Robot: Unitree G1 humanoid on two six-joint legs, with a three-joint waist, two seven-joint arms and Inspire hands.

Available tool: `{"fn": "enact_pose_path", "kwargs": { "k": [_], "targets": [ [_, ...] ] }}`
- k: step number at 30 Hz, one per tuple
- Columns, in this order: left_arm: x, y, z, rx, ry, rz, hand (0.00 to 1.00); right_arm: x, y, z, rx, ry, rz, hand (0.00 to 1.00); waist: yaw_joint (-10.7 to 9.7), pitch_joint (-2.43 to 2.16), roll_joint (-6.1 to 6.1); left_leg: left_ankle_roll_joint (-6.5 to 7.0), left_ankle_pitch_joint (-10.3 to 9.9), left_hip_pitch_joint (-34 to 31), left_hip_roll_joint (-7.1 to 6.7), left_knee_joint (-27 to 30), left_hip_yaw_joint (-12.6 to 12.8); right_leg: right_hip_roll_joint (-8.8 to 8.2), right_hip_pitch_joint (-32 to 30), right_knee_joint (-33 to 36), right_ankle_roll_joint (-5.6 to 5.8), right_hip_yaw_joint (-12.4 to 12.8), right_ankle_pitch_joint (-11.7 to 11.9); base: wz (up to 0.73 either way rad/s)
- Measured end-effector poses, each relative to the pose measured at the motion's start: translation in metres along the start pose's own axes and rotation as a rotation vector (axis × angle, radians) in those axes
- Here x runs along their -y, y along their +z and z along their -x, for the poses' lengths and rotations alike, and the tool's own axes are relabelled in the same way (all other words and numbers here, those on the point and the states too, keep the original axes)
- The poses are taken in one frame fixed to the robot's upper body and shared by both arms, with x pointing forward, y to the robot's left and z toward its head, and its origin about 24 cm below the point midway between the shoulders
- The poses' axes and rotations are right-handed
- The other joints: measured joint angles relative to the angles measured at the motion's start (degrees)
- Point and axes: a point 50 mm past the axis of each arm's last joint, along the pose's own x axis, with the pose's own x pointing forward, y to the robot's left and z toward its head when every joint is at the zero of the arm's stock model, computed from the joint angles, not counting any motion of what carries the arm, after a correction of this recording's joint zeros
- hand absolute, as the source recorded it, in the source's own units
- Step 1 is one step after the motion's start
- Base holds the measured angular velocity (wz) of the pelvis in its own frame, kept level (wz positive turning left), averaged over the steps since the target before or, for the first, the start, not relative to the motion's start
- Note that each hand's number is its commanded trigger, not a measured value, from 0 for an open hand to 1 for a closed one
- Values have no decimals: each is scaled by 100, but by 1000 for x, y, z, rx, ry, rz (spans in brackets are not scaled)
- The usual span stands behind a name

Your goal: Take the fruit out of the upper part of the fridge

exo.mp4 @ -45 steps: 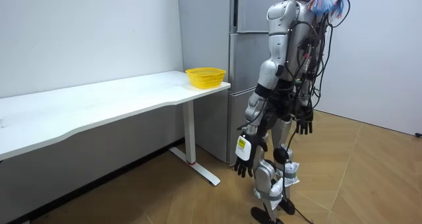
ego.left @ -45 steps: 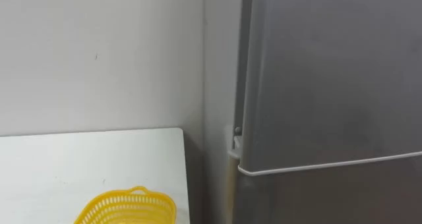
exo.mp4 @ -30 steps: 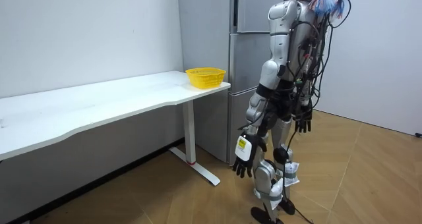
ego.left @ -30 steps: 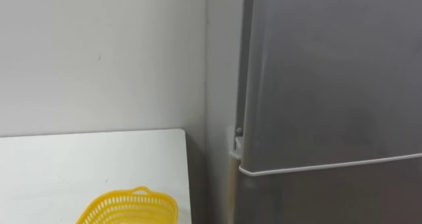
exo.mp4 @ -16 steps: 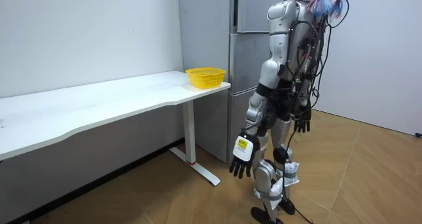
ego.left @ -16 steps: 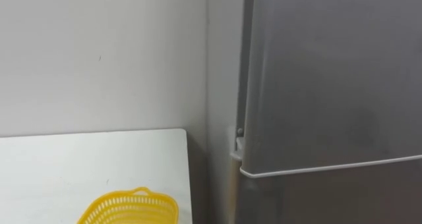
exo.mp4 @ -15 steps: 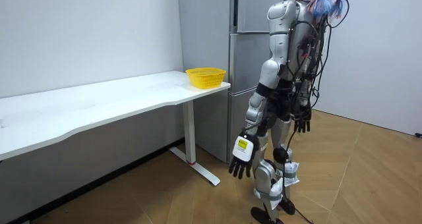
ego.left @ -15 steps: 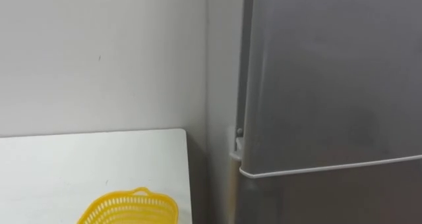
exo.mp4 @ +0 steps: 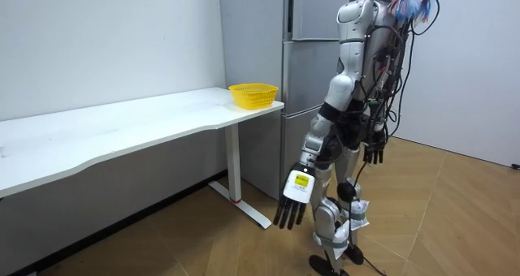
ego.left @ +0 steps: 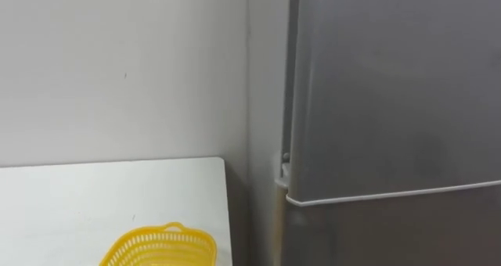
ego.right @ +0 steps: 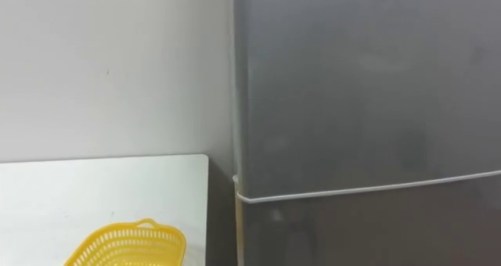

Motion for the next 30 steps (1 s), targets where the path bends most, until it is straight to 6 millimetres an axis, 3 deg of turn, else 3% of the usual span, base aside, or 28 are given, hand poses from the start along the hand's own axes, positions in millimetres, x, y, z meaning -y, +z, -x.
{"fn": "enact_pose_path", "kwargs": {
  "k": [6,14,16,22,30],
  "targets": [
    [-1,49,10,155,76,264,0,6,6,1,60,-35,-16,0,176,-18,41,2,2,8,-7,-87,0,-2,-28,7,3,-5,5,0],
    [-9,118,52,472,167,528,0,18,12,3,143,-108,-26,0,229,-72,143,9,40,-46,-27,-77,-55,-11,-79,-17,9,-32,41,0],
    [-12,139,72,585,174,593,0,17,10,3,152,-109,-22,0,255,-71,148,9,40,-52,-26,-80,-54,-11,-93,-15,9,-35,41,0],
    [-27,173,114,854,211,690,0,15,-1,3,126,-108,1,0,348,-66,168,9,40,-43,-33,-76,-55,-18,-93,-27,10,-19,39,0],
    [-61,215,193,1222,124,932,0,9,-11,2,99,-84,-9,0,340,-40,227,19,44,-78,-42,-63,-80,-34,-112,-13,21,-21,50,0]
  ]
}}
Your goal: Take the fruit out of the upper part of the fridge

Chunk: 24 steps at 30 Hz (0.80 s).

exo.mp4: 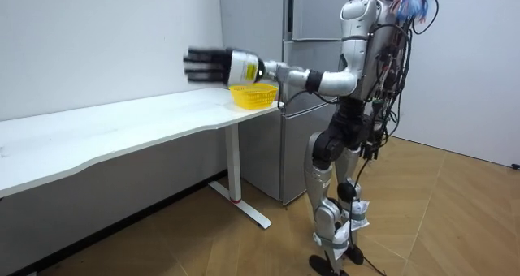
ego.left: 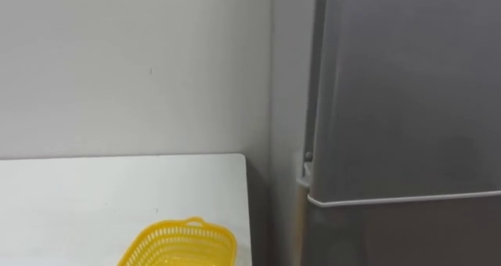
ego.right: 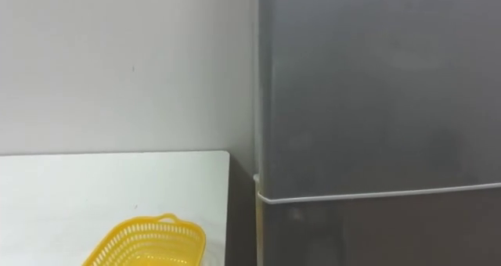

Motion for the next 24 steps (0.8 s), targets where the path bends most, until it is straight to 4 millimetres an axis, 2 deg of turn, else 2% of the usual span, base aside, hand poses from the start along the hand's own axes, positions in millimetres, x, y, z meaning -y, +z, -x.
{"fn": "enact_pose_path", "kwargs": {
  "k": [2,3,4,5,7,9,13,14,16,21,24],
  "targets": [
    [5,18,2,78,-42,48,0,-2,0,0,0,16,2,0,-32,18,1,4,2,-4,-4,-10,-11,0,-7,5,0,-1,1,4],
    [7,27,3,135,-67,56,0,-1,1,0,4,29,4,0,-132,16,55,11,5,-18,-18,-6,-66,-2,2,-5,3,-18,3,13],
    [10,31,4,155,-82,65,0,-2,1,0,6,34,2,0,-168,27,62,17,8,-30,-25,-3,-84,-4,4,-13,7,-34,5,16],
    [16,40,5,185,-121,102,0,-2,2,0,10,38,1,0,-194,55,86,19,10,-50,-33,17,-101,-4,2,-18,8,-45,6,9],
    [25,62,9,255,-215,195,0,-1,5,0,22,46,9,0,-276,73,128,22,13,-66,-56,46,-119,-14,4,-14,9,-61,6,5],
    [34,72,14,282,-294,247,0,-2,9,-1,33,63,19,0,-333,85,143,27,30,-67,-57,45,-129,-20,11,-21,9,-67,6,2],
    [54,83,36,269,-516,339,0,-1,17,-1,50,84,21,0,-451,98,117,28,43,-106,-57,45,-129,-23,-12,-59,12,-85,10,2],
    [62,86,42,274,-588,358,0,-1,17,-1,46,94,23,0,-450,78,79,28,44,-104,-55,43,-126,-19,-11,-73,12,-70,20,-4],
    [71,88,50,274,-686,382,0,-1,19,-2,46,104,30,0,-519,80,67,27,54,-95,-48,25,-124,-15,5,-101,16,-71,34,-2],
    [98,94,80,205,-1016,483,0,-2,25,-3,38,125,66,0,-628,98,16,32,66,-124,-47,-17,-97,-25,-76,-103,28,-36,42,-2],
    [109,98,100,198,-1198,515,0,-1,29,-3,40,139,98,0,-764,110,-4,42,73,-183,-45,-12,-91,-15,-118,-112,36,-11,78,-1]
  ]
}}
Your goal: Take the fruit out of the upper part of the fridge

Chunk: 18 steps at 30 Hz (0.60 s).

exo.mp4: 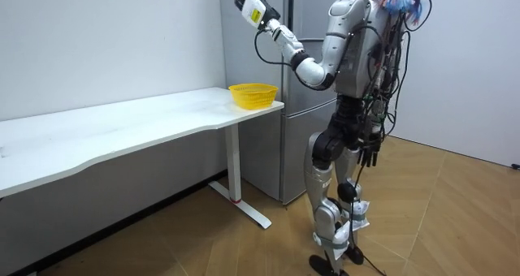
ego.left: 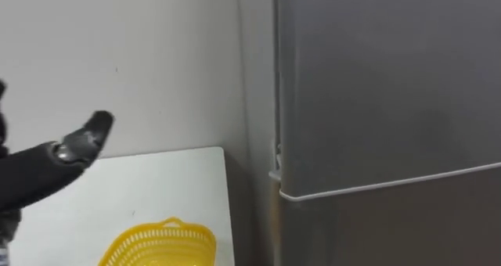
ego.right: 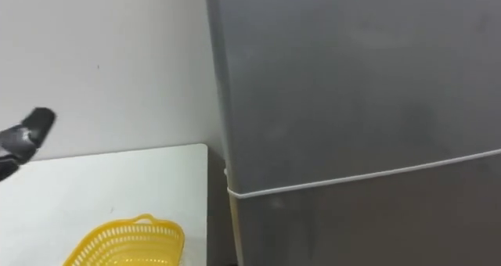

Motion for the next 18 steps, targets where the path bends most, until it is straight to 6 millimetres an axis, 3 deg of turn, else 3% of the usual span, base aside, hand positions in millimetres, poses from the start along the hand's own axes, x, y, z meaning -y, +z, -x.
{"fn": "enact_pose_path", "kwargs": {
  "k": [6,13,18],
  "targets": [
    [33,-5,-2,-47,-281,91,0,1,3,0,7,5,0,0,-186,-25,37,0,0,18,1,-7,36,-2,9,12,8,80,8,-8],
    [46,-1,-7,-28,-441,111,0,4,3,0,7,5,0,0,-316,-38,86,-2,1,131,17,-109,55,25,43,10,-3,200,18,-11],
    [55,0,-7,-33,-525,225,0,3,3,0,3,21,5,0,-322,-35,103,-2,1,127,19,-110,94,23,47,25,-1,202,19,0]
  ]
}}
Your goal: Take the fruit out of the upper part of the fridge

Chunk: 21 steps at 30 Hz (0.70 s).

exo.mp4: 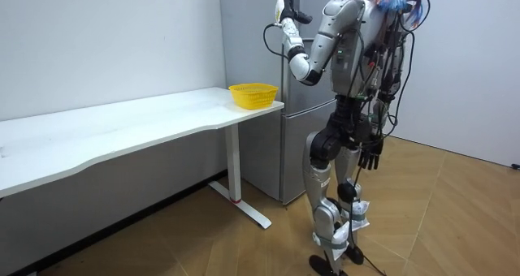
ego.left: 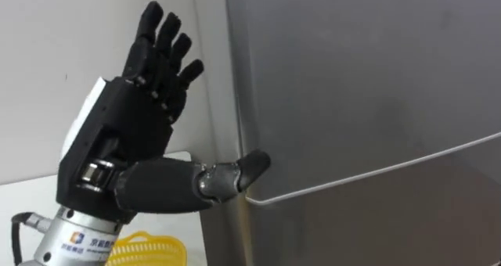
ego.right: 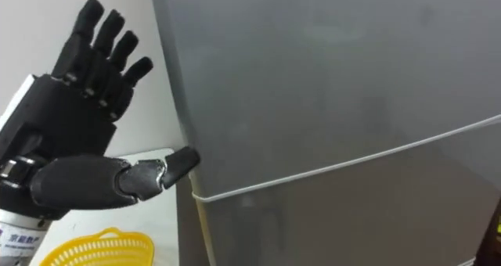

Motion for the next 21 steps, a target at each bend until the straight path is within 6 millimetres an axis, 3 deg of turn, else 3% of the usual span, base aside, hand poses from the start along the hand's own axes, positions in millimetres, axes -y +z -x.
{"fn": "enact_pose_path", "kwargs": {
  "k": [6,21],
  "targets": [
    [4,-2,0,-13,-52,16,0,2,-3,0,-18,9,1,0,-6,37,66,5,4,44,6,3,87,15,-15,1,2,108,-1,-5],
    [13,-8,0,-39,-132,53,0,11,-7,2,-57,20,3,0,-16,30,83,5,6,65,19,-34,105,39,12,-7,1,116,10,0]
  ]
}}
